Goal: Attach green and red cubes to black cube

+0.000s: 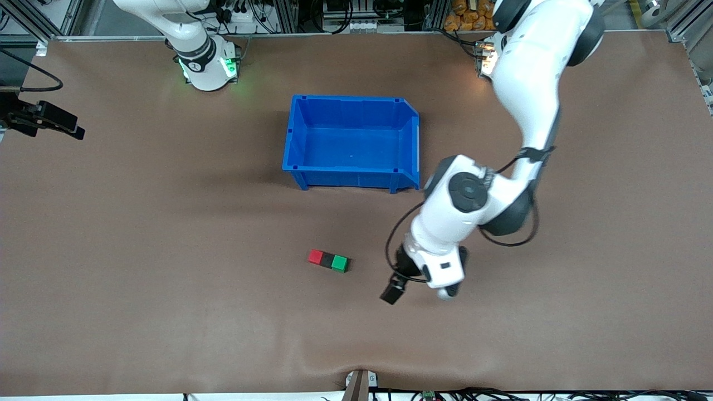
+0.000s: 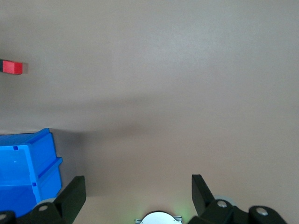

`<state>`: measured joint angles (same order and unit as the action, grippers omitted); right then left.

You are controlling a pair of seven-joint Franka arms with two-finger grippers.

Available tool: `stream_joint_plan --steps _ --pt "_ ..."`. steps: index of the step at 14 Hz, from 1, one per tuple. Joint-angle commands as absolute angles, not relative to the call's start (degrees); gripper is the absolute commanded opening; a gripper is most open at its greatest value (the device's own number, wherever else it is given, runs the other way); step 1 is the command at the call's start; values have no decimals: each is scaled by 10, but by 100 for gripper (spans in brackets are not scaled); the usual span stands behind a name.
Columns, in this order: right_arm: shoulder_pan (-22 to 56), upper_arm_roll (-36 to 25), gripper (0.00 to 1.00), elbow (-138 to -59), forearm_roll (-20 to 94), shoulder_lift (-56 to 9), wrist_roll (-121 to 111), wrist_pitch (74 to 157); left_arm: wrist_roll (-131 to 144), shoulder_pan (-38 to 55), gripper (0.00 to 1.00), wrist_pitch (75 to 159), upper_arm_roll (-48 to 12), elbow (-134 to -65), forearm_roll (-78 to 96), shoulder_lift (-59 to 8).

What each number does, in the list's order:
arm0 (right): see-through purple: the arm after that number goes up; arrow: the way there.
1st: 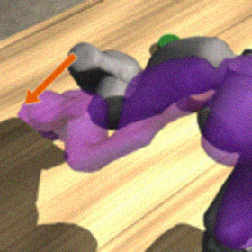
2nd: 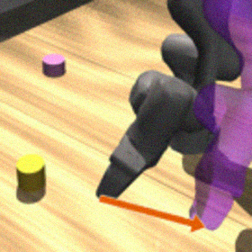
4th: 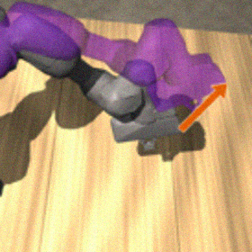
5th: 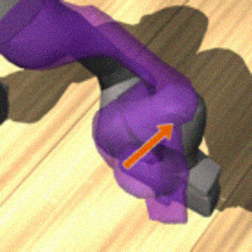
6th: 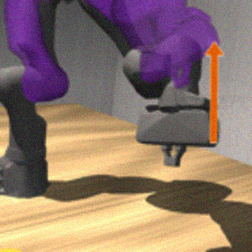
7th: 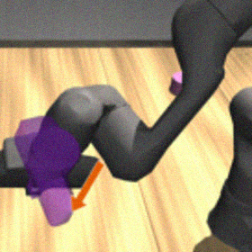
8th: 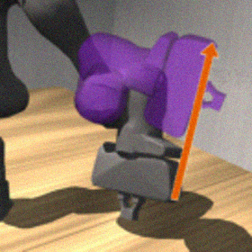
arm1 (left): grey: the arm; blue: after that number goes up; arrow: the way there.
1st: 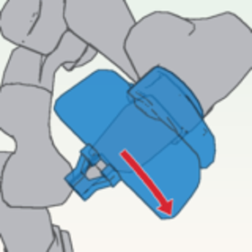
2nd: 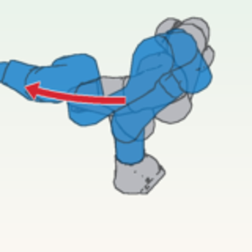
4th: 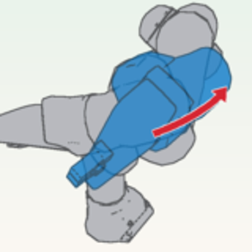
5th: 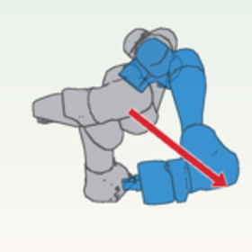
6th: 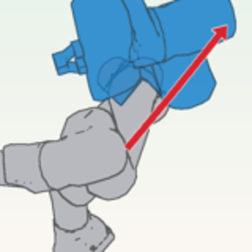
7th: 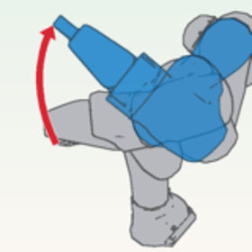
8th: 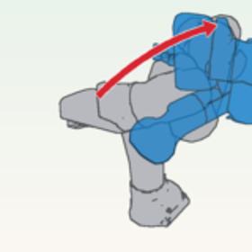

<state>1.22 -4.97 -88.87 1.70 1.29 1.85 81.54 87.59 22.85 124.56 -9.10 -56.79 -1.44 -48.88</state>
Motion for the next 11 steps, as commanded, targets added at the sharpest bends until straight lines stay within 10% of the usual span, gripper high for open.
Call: stream_joint_plan --steps 1,11 --pt "13 -48 100 -876 12 8 25 809 813 193 100 1125 -98 -587 -28 -413" --pt "13 -48 100 -876 12 8 25 810 502 60 100 880 -98 -591 -13 -264"
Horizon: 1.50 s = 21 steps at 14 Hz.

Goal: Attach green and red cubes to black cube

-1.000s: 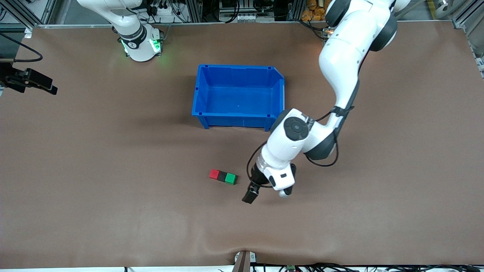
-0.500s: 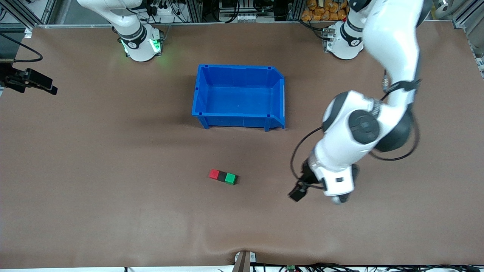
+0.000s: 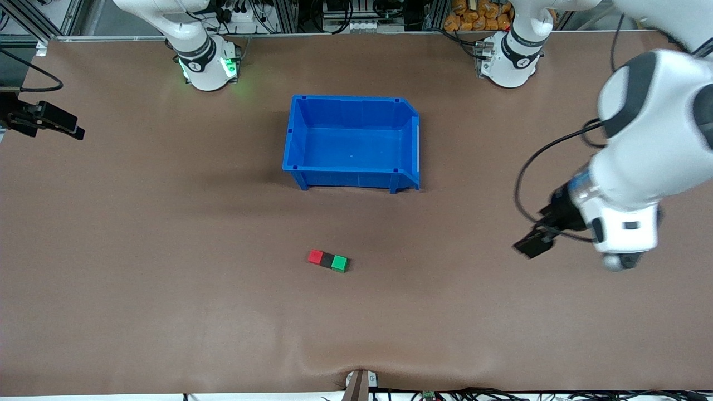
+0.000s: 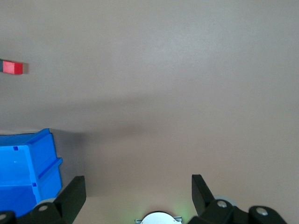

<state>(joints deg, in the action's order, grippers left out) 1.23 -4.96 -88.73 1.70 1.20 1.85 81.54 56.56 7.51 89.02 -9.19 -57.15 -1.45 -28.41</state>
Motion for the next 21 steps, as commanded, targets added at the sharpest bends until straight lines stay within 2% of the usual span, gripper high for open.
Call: stream_joint_plan --steps 1,3,7,10,14,21 --pt "13 -48 100 -875 12 8 25 810 477 48 100 866 -98 -591 -14 -253" --pt "12 -48 100 -875 12 8 25 810 402 24 100 830 -99 -618 -11 -214" --pt "13 -48 100 -875 12 8 25 811 252 -3 100 836 -94 -794 -6 -64" --pt "13 -48 100 -875 12 8 25 810 218 -14 100 859 -94 -887 -4 20" --pt "12 -48 100 -875 11 8 25 811 112 -11 100 867 -76 -941 -4 75" --pt "12 -48 100 -875 11 8 25 812 69 -14 100 864 -78 -933 -4 78"
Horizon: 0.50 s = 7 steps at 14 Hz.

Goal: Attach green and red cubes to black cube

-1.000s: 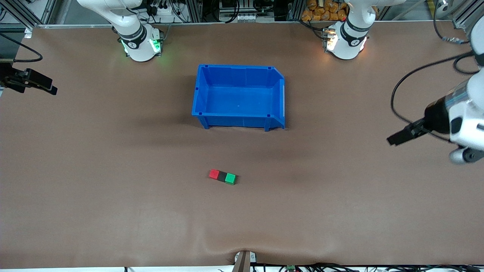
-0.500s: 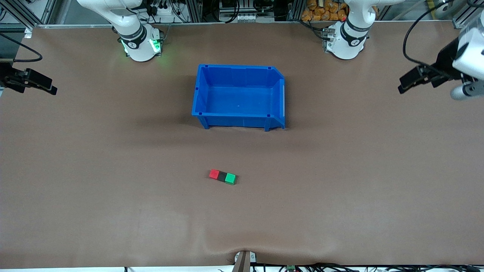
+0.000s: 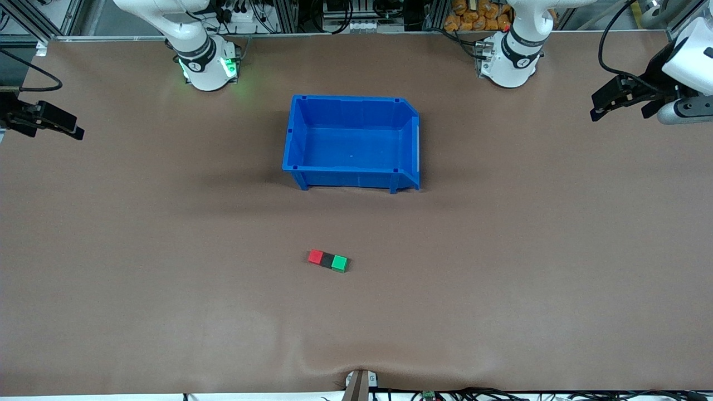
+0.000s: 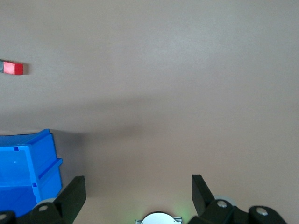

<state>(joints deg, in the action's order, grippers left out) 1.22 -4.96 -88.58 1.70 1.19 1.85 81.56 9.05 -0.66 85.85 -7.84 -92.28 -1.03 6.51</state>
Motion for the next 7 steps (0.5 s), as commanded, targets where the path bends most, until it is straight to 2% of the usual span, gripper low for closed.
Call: stream_joint_plan --steps 1,5,7 --pt "11 -48 100 -875 11 8 25 812 55 -15 100 864 -76 -932 -4 76" --pt "11 -48 100 -875 11 8 25 812 47 -15 100 864 -76 -926 -8 73" --pt "11 -48 100 -875 11 8 25 812 45 -22 100 861 -75 -902 -7 58"
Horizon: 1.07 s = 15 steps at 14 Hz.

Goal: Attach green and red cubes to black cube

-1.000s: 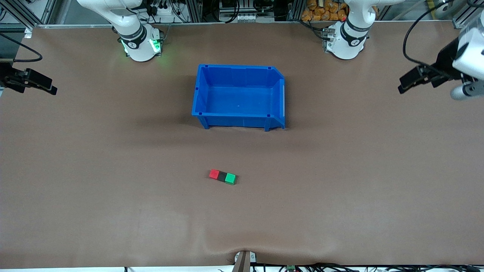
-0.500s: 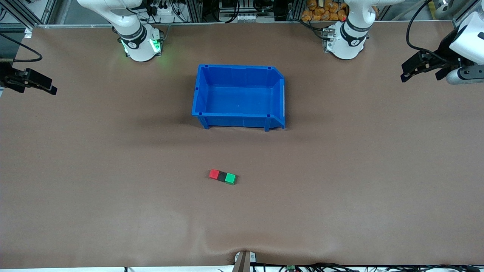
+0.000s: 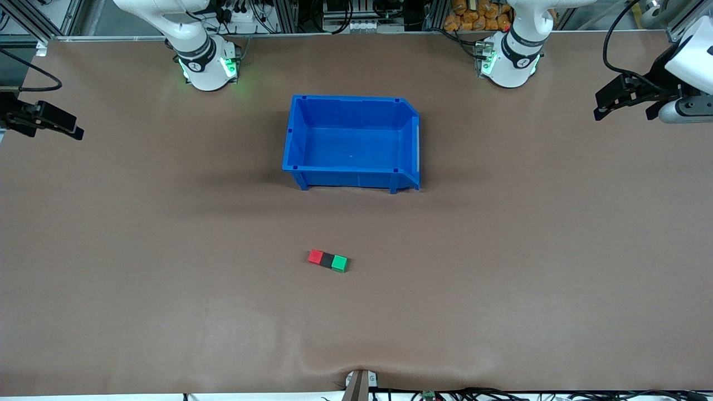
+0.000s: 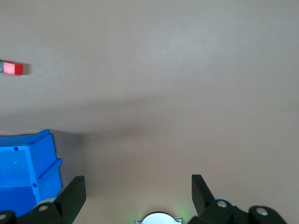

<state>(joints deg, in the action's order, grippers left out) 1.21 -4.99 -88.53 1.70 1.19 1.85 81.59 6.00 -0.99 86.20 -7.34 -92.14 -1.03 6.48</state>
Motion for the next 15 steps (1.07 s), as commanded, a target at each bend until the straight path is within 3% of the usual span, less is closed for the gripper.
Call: stream_joint_plan --steps 1,15 --pt "11 -48 100 -875 11 8 25 812 45 -28 100 858 -75 -892 -8 54" --pt "10 -48 100 -875 10 8 25 813 47 -29 100 845 -76 -891 -12 54"
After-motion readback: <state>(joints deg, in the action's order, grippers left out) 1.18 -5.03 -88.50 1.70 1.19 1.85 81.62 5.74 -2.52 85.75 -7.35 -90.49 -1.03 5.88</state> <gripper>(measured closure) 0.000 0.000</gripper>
